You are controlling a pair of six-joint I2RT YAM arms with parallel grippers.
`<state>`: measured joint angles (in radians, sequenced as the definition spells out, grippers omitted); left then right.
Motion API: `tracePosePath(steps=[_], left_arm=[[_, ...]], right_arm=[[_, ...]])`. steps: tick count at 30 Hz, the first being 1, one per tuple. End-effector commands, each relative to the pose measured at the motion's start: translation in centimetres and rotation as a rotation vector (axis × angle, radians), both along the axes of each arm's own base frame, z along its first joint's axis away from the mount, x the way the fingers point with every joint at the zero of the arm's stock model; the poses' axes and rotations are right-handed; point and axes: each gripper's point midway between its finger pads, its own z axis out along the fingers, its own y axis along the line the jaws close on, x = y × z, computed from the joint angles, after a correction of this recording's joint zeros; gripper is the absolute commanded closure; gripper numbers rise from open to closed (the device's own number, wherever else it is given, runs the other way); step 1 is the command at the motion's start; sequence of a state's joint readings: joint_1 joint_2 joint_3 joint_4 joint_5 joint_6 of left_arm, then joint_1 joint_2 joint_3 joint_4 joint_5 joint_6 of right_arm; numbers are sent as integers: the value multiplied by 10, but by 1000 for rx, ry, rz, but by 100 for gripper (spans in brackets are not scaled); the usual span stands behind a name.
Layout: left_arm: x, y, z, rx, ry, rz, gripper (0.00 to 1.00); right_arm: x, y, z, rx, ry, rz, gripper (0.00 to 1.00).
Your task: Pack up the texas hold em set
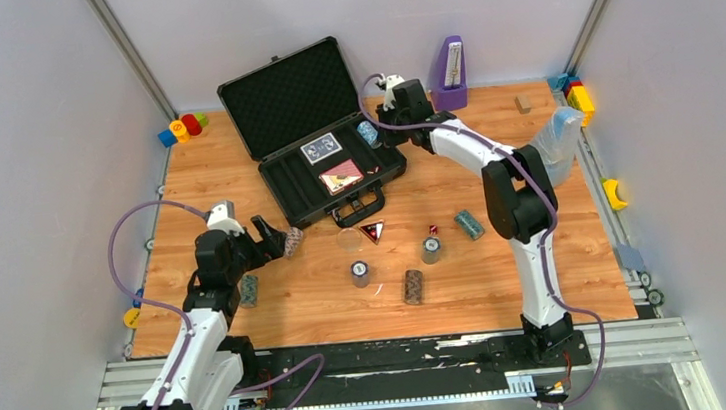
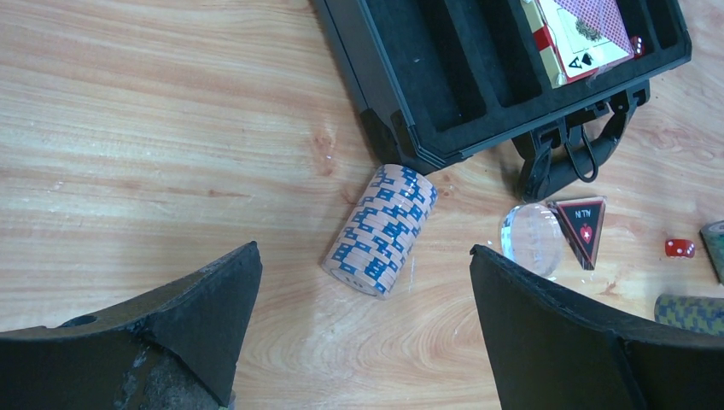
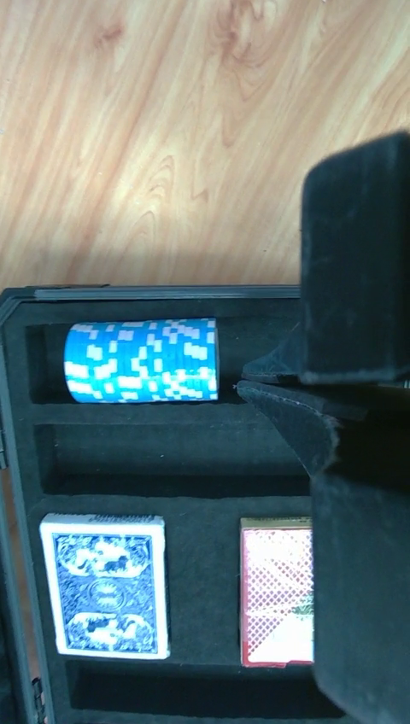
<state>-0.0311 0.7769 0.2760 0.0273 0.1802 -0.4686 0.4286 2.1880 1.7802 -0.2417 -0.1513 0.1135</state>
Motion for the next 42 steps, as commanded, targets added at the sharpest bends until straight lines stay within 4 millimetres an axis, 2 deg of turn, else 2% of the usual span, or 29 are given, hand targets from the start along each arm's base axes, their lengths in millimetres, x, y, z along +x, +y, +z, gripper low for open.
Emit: tracePosePath(steps=[1, 6, 18, 26, 29, 33, 35, 39, 40, 42], left_arm=[[13, -1, 27, -6, -84, -10, 0], [13, -1, 26, -6, -82, -5, 0], [14, 1, 23, -2, -69, 2, 0], [18, 0, 15, 0, -31, 1, 0], [20, 0, 11, 0, -7, 0, 0], [21, -4, 11, -6, -12, -25, 2], [21, -8, 11, 0, -24, -49, 6], [24, -17, 10, 101, -22, -80, 8], [26, -23, 13, 110, -30, -99, 8], [29, -25, 11, 124, -15, -102, 7]], right_arm=[[-2, 2, 13, 39, -11, -26, 100], [1, 1, -9, 26, 23, -50, 100], [46, 17, -12, 38, -37, -65, 100], [56, 21, -8, 39, -63, -63, 98], [56, 25, 1, 59, -79, -41, 95], [44, 23, 23, 71, -93, -24, 84], [35, 20, 36, 73, -104, -16, 81], [14, 14, 61, 86, -124, 13, 76], [7, 15, 77, 106, -145, 32, 74], [-7, 15, 85, 133, -158, 56, 66]])
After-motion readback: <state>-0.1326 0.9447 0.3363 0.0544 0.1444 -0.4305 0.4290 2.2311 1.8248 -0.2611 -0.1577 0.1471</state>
